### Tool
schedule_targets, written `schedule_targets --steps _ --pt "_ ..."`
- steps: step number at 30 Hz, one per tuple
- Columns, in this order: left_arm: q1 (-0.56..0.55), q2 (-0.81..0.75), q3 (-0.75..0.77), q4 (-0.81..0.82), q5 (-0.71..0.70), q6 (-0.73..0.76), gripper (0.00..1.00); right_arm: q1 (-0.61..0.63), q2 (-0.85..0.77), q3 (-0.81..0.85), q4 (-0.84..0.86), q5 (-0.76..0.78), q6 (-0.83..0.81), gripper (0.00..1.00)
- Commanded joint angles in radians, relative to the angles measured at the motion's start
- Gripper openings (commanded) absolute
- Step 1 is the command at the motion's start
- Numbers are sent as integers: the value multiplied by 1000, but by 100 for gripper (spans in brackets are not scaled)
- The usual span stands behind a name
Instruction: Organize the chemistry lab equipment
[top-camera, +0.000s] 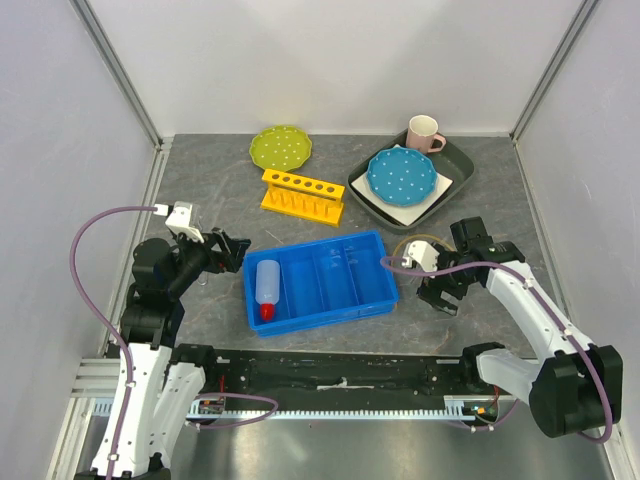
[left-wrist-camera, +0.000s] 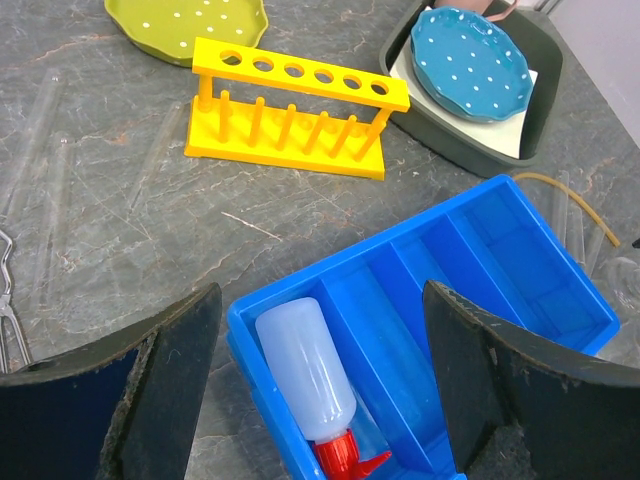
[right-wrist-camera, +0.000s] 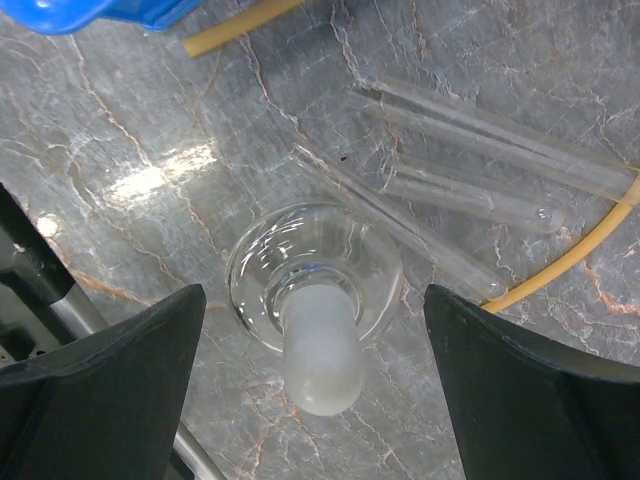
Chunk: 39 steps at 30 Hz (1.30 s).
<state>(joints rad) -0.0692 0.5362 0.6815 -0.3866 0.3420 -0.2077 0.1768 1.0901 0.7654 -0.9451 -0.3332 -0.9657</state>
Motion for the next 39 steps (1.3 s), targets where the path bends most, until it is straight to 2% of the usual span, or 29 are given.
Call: schedule_targets --steps 1,14,25,31,37,38,39 --pt "-1 1 1 35 8 8 87 30 11 -29 81 51 39 98" --pt "-1 4 1 35 9 8 87 78 31 -100 149 143 59 98" --pt "-3 4 1 35 11 8 87 79 71 -118 184 146 79 93" --pt "-3 4 1 37 11 8 87 79 106 -112 186 151 90 82" --pt "-3 2 1 35 11 8 87 81 97 -94 148 160 93 62" --pt "-3 4 1 35 11 8 87 79 88 -84 143 160 94 55" --pt "-3 4 0 37 11 8 87 79 82 -78 137 158 97 53"
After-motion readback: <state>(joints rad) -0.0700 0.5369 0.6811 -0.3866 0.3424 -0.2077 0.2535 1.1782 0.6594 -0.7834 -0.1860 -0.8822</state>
